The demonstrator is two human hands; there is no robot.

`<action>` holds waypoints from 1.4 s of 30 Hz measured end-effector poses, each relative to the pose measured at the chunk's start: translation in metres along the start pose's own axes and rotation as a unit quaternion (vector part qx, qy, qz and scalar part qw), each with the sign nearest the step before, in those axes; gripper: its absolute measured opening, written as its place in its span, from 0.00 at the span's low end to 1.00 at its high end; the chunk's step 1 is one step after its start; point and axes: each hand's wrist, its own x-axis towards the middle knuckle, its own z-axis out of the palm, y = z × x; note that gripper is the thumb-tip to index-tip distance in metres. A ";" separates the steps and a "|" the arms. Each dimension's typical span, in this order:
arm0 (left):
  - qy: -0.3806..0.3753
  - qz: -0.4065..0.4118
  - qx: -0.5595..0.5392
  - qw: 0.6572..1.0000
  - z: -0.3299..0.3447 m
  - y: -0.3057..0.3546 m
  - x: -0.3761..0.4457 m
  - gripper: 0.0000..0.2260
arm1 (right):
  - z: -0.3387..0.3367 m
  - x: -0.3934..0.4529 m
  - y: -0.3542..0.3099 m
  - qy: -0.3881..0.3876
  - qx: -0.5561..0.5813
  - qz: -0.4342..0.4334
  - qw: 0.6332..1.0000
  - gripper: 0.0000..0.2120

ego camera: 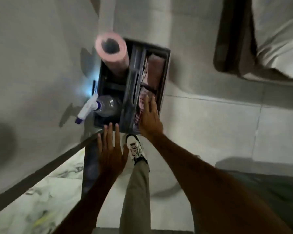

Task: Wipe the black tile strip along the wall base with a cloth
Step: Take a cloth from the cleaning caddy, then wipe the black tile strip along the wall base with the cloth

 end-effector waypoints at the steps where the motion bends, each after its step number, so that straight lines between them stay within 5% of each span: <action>1: -0.015 -0.003 -0.013 1.000 0.018 -0.006 0.010 0.33 | 0.015 0.018 0.005 -0.002 -0.002 0.005 1.000 0.50; 12: 0.053 0.001 -0.017 0.998 0.098 -0.024 0.031 0.38 | 0.082 0.085 0.023 0.035 -0.074 0.051 0.995 0.51; 22: 0.060 -0.008 -0.039 0.997 0.085 -0.019 0.025 0.45 | 0.054 0.050 0.013 0.087 -0.008 0.023 0.996 0.36; 27: 0.120 -0.081 -0.118 0.982 0.058 0.001 -0.012 0.38 | 0.032 -0.019 0.014 0.087 -0.005 -0.028 0.996 0.39; 32: 0.169 -0.199 -0.181 0.948 0.053 0.041 -0.092 0.32 | 0.011 -0.109 0.042 0.030 -0.062 -0.182 0.981 0.36; 38: 0.141 -0.319 -0.257 0.901 0.102 0.073 -0.202 0.32 | 0.040 -0.178 0.083 -0.102 -0.079 -0.255 0.958 0.23; 42: 0.105 -0.392 -0.308 0.861 0.148 0.078 -0.261 0.34 | 0.093 -0.201 0.087 -0.136 -0.122 -0.266 0.947 0.24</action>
